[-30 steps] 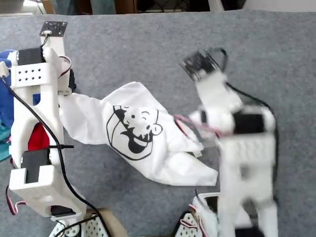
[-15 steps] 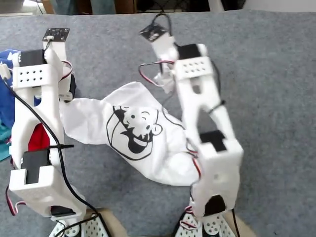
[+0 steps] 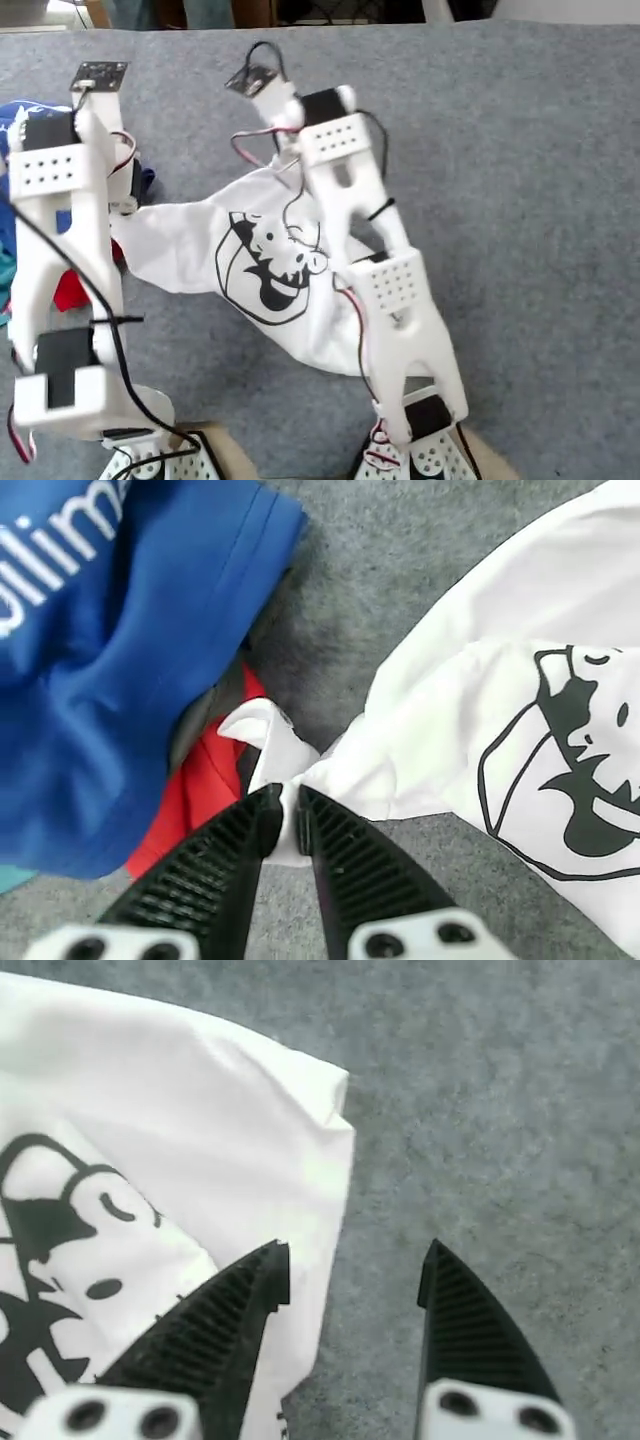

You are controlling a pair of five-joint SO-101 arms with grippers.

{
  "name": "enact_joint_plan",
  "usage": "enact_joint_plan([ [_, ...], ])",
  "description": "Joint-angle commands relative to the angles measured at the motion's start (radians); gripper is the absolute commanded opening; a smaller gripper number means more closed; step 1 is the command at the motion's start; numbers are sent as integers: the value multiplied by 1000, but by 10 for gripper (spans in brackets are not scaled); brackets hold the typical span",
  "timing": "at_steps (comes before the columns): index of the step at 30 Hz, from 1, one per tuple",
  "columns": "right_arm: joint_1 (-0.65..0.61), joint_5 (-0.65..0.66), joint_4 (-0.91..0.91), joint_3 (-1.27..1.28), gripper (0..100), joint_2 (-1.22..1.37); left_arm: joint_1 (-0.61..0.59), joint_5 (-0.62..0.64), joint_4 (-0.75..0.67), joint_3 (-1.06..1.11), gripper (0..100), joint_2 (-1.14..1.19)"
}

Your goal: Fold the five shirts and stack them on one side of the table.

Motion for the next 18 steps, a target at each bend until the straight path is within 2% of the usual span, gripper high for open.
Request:
enact_joint_plan([
  [1, -35, -38, 11, -88, 222, 51, -10, -6, -68, 79, 28, -114],
  [4, -34, -94, 6, -140, 222, 101, -10, -6, -129, 166, 28, -155],
  [12, 49, -97, 8, -163, 212, 239, -10, -2, -181, 268, 28, -180],
  [18, 86, -95, 23, -174, 26, 239, -4, 0, -181, 268, 28, -180],
])
